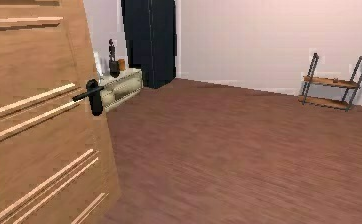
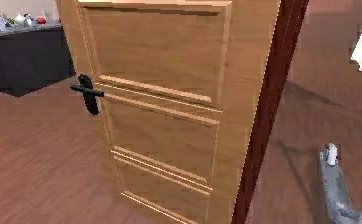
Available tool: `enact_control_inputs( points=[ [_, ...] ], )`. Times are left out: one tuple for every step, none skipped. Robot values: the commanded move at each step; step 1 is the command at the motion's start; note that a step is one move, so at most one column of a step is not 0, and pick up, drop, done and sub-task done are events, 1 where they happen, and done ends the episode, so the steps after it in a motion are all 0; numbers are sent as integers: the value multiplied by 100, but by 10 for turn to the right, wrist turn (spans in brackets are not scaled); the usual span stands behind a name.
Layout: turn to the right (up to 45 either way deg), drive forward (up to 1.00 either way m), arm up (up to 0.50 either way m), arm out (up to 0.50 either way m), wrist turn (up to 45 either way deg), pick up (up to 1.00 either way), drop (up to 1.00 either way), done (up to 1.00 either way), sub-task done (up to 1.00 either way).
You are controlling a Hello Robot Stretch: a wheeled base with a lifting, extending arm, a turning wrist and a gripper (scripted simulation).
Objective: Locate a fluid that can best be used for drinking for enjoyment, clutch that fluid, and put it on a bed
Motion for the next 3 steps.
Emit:
enact_control_inputs(
  points=[
    [0,100,0,0,0,0,0,0,0],
    [90,0,0,0,0,0,0,0,0],
    [0,20,0,0,0,0,0,0,0]
  ],
)
